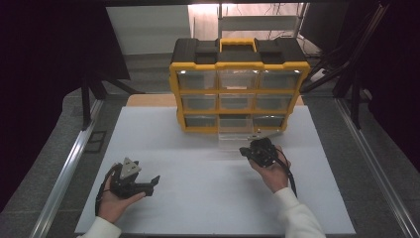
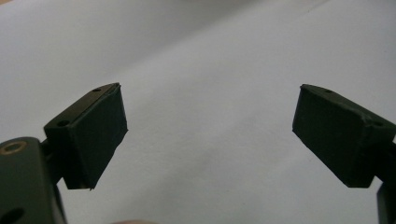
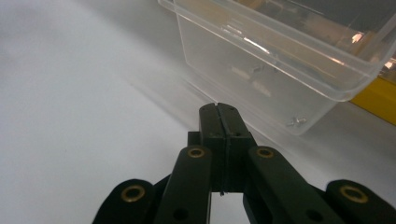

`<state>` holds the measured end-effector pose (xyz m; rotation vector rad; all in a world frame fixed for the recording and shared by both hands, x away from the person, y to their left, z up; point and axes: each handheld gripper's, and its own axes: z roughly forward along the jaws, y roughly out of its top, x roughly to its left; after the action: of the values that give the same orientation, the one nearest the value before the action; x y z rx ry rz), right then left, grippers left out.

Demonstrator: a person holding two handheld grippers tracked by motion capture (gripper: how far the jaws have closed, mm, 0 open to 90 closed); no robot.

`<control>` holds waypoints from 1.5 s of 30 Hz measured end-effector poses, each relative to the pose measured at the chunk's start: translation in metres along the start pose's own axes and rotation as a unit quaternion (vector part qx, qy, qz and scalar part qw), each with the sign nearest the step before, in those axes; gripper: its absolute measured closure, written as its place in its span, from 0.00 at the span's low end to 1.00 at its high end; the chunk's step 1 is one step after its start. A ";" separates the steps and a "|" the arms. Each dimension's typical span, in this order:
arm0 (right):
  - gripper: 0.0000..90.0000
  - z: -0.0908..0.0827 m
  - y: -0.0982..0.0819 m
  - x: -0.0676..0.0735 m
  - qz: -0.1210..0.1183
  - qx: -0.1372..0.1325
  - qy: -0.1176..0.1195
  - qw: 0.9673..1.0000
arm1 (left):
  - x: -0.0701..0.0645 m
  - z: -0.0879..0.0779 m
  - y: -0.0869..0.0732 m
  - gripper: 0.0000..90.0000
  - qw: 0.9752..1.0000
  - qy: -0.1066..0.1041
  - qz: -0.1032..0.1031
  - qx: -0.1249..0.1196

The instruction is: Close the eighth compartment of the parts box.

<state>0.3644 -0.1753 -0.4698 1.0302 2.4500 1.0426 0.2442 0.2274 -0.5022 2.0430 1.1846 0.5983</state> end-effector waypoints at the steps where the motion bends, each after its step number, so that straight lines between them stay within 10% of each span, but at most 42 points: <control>1: 0.99 0.001 0.000 0.000 0.000 -0.001 -0.001 1.000 | 0.000 0.000 0.000 0.12 1.000 0.000 0.000 0.000; 45: 0.99 0.028 0.019 -0.016 0.017 -0.016 -0.014 1.000 | 0.002 -0.001 -0.001 0.12 1.000 0.003 -0.004 0.001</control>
<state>0.3987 -0.1631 -0.4759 1.0736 2.3932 1.0677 0.2436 0.2296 -0.5026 2.0385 1.1948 0.6001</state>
